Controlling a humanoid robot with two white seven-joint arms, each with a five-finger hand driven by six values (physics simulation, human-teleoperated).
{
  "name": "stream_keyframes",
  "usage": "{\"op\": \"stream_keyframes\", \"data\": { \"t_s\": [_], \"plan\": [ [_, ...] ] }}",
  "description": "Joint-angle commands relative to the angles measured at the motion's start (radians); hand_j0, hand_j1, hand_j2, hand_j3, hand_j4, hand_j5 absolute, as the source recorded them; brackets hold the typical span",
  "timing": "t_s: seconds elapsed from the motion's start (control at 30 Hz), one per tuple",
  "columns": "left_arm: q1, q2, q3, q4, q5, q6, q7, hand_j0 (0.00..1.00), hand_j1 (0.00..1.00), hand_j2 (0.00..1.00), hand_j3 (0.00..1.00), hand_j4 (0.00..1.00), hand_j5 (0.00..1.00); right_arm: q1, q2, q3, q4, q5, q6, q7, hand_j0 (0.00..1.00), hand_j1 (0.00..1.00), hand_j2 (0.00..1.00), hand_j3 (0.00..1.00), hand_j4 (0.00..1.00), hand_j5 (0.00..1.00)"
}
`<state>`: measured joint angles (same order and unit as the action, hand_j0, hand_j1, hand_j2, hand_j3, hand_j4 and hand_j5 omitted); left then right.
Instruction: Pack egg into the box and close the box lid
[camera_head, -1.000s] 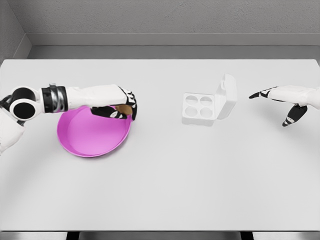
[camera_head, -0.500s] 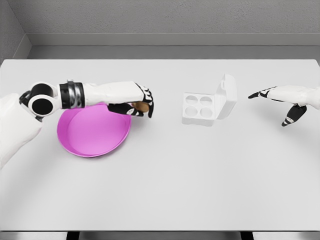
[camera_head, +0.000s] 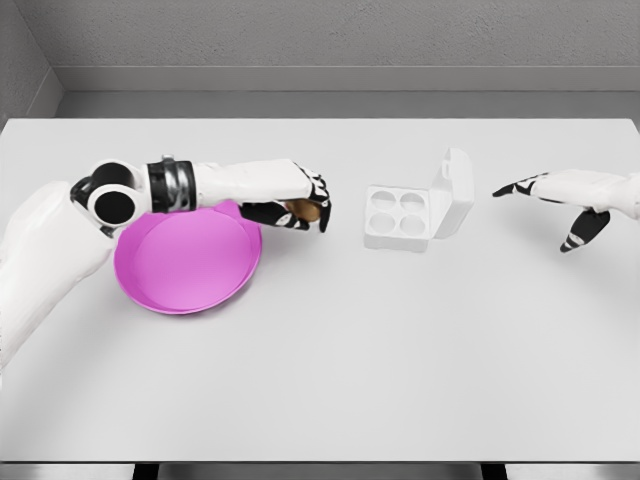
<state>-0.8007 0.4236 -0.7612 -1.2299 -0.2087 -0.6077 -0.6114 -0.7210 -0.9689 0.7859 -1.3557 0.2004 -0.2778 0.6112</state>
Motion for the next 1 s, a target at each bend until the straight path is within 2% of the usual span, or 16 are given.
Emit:
{"op": "stream_keyframes", "data": {
  "t_s": [0.0,0.13,0.23,0.67,0.97],
  "plan": [
    [0.000,-0.022,0.002,0.007,0.006,0.003,0.001,0.40,0.40,0.40,0.40,0.40,0.40,0.000,-0.004,-0.002,0.000,-0.003,0.002,0.000,1.00,1.00,1.00,1.00,1.00,1.00],
    [-0.014,-0.043,0.000,0.018,0.006,0.003,0.001,0.40,0.40,0.40,0.40,0.40,0.40,0.000,-0.004,-0.004,0.003,-0.003,0.002,0.000,1.00,1.00,1.00,1.00,1.00,1.00],
    [-0.026,-0.078,0.000,0.064,-0.008,0.003,0.001,0.40,0.40,0.40,0.40,0.40,0.40,0.002,0.001,-0.002,0.003,-0.003,0.002,0.000,1.00,1.00,1.00,1.00,1.00,1.00],
    [-0.052,-0.183,0.002,0.110,-0.011,0.002,0.001,0.40,0.40,0.40,0.40,0.40,0.40,0.003,-0.001,-0.002,0.003,-0.003,0.002,0.000,1.00,1.00,1.00,1.00,1.00,1.00],
    [-0.074,-0.238,0.011,0.190,-0.008,0.000,0.001,0.39,0.39,0.39,0.39,0.39,0.39,0.003,-0.001,-0.002,0.003,-0.003,0.002,0.000,1.00,1.00,1.00,1.00,1.00,1.00]
  ]
}}
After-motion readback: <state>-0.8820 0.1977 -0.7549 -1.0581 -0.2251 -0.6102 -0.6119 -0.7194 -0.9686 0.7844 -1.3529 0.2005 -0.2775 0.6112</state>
